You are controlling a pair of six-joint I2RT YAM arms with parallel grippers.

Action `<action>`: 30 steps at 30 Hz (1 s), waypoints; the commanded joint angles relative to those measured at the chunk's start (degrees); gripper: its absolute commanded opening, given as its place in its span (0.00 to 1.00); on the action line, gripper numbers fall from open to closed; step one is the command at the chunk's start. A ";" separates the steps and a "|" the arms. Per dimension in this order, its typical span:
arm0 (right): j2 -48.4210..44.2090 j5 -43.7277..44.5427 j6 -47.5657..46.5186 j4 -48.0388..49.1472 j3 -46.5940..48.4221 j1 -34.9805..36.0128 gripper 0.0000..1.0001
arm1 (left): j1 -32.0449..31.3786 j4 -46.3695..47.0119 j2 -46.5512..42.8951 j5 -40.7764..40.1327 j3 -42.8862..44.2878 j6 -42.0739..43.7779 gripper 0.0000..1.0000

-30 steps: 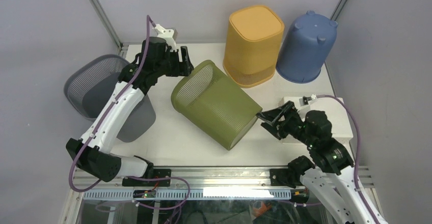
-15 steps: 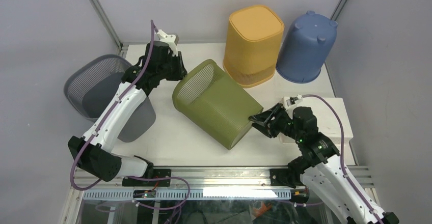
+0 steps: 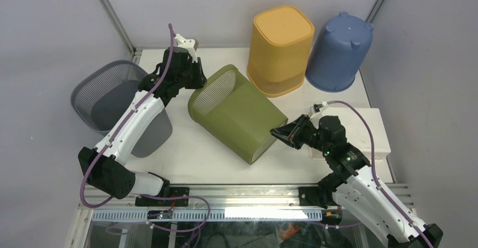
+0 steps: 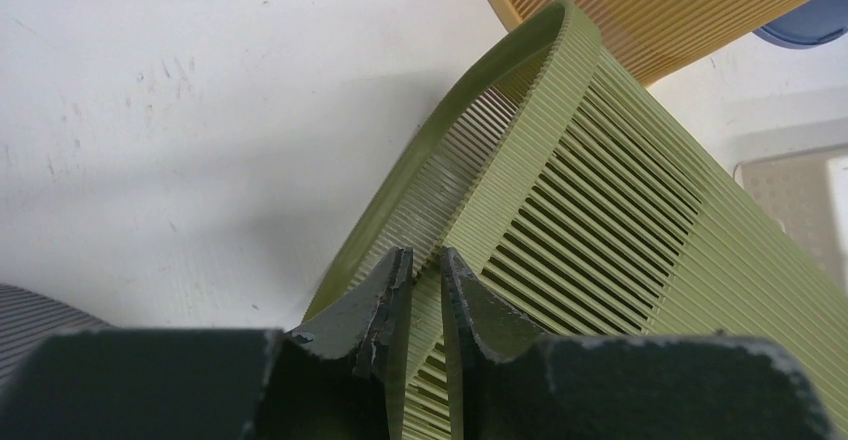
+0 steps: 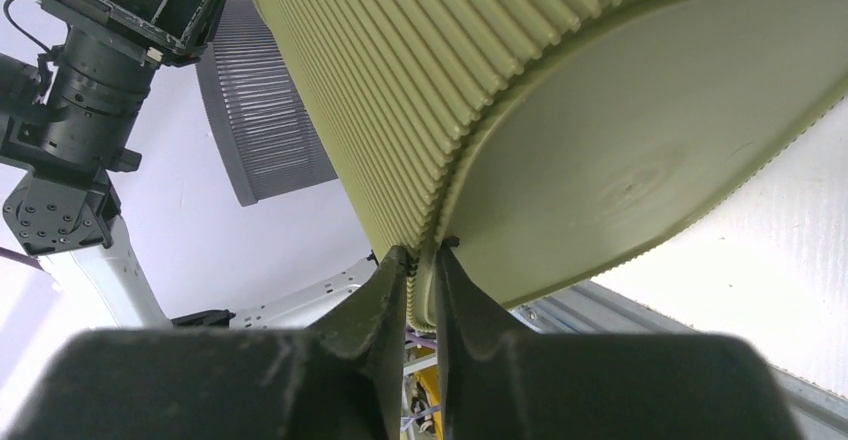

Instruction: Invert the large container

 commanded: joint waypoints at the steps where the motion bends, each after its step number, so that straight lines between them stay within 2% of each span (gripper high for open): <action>1: 0.51 0.51 -1.86 5.90 4.38 0.56 0.11 | -0.29 -0.77 0.63 0.37 -1.80 1.20 0.17; 12: 4.77 -0.38 -4.72 8.03 14.36 0.94 0.02 | -0.33 -0.28 0.13 1.32 -1.72 1.68 0.18; 20: 11.01 0.72 -6.22 5.17 25.85 1.34 0.03 | -0.35 0.09 -0.20 5.50 -1.39 1.28 0.18; 26: 19.49 0.95 -10.25 7.93 32.72 1.46 0.04 | -0.34 2.02 0.33 9.03 -2.56 -0.15 0.19; 30: 25.16 0.82 -11.95 12.83 34.17 1.93 0.04 | -0.34 2.55 0.16 8.52 -3.17 0.02 0.19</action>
